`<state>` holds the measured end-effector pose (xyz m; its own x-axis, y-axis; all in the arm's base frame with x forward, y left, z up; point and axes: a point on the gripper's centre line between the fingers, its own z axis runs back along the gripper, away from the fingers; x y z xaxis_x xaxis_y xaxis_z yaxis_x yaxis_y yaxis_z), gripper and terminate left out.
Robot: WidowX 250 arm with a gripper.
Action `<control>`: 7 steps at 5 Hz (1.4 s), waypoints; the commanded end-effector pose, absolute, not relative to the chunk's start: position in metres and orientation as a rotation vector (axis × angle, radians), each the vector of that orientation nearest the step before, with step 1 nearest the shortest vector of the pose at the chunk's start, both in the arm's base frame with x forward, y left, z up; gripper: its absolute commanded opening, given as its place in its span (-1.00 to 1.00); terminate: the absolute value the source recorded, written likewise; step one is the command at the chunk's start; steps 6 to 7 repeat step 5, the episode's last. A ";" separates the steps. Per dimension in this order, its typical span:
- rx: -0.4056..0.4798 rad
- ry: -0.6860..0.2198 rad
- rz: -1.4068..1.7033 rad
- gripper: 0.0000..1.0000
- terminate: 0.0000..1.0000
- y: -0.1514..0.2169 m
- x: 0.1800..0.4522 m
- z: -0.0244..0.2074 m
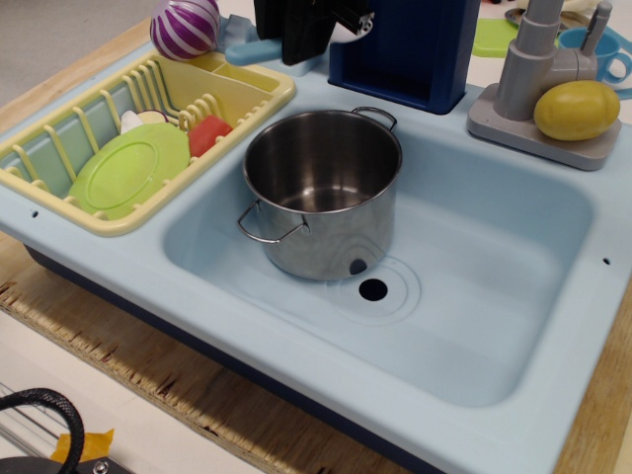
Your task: Put spoon in pot
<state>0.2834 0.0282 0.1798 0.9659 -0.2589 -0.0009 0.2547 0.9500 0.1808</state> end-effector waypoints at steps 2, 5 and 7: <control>0.103 0.083 -0.199 -1.00 -1.00 0.026 0.262 0.182; 0.103 0.083 -0.199 1.00 1.00 0.026 0.262 0.182; 0.103 0.083 -0.199 1.00 1.00 0.026 0.262 0.182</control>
